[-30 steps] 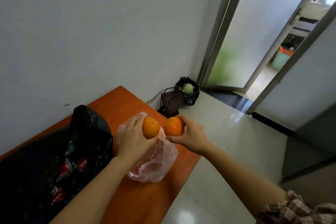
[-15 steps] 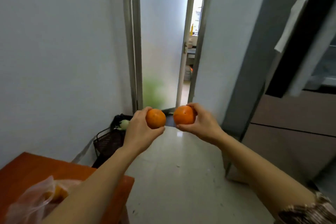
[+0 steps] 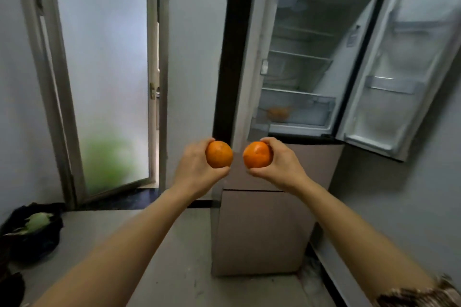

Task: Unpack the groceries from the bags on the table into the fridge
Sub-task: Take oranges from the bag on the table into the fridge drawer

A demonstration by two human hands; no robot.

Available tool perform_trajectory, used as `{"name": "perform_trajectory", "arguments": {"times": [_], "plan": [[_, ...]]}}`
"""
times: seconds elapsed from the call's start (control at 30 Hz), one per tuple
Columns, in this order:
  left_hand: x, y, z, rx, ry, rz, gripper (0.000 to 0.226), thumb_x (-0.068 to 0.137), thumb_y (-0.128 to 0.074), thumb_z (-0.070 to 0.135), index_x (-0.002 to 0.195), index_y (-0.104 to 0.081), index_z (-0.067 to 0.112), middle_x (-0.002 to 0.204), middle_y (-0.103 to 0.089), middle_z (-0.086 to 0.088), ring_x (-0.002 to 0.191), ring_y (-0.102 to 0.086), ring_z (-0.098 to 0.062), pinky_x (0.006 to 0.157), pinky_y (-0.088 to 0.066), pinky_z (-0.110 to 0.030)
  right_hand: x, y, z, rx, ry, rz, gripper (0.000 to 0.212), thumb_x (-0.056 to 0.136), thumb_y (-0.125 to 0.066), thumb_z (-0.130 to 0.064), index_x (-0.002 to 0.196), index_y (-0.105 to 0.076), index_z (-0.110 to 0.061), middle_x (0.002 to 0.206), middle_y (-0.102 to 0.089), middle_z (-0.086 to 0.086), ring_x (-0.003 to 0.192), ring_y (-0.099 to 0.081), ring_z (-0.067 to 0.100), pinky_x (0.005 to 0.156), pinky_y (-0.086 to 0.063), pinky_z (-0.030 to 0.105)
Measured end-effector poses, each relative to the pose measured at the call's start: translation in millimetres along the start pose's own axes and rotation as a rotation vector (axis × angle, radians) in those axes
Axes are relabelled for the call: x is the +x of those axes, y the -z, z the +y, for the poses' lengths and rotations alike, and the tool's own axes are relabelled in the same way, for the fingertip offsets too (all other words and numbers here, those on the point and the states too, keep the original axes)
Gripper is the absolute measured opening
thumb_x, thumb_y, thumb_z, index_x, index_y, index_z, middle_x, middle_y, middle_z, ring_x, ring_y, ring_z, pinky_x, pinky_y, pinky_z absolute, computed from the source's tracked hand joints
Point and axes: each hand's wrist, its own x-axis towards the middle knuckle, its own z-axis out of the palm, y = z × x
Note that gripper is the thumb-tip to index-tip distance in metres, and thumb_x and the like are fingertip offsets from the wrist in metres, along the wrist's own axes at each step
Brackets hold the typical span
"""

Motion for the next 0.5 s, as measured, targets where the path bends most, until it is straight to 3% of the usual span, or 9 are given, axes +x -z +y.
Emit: {"name": "perform_trajectory", "arguments": {"times": [0.1,0.23,0.5], "plan": [[31,-47,37,-0.001,-0.072,-0.02,0.073,0.067,-0.08,0.043,0.128,-0.045,0.027,0.119,-0.053,0.001,0.106,-0.052,-0.017,0.086,-0.051,-0.035,12,43,43,-0.038,-0.018,0.051,0.074,0.064,-0.086,-0.034,0.126,-0.047,-0.025,0.119,-0.053,-0.002,0.106,-0.053,0.017,0.087,-0.048,0.033],[77,-103,74,-0.006,-0.157,-0.036,0.072,0.065,-0.079,0.044,0.127,-0.047,0.026,0.116,-0.055,0.002,0.105,-0.05,-0.017,0.086,-0.048,-0.034,34,86,93,-0.045,-0.036,0.126,0.07,0.064,-0.087,-0.029,0.123,-0.05,-0.023,0.116,-0.055,-0.001,0.101,-0.054,0.014,0.082,-0.046,0.026],[177,-223,114,-0.141,-0.216,-0.018,0.072,0.065,-0.08,0.036,0.128,-0.049,0.024,0.117,-0.056,0.0,0.106,-0.051,-0.018,0.084,-0.042,-0.027,117,138,202,-0.145,-0.055,0.205,0.077,0.065,-0.086,-0.032,0.129,-0.044,-0.025,0.125,-0.051,0.001,0.108,-0.053,0.017,0.091,-0.051,0.038]]}}
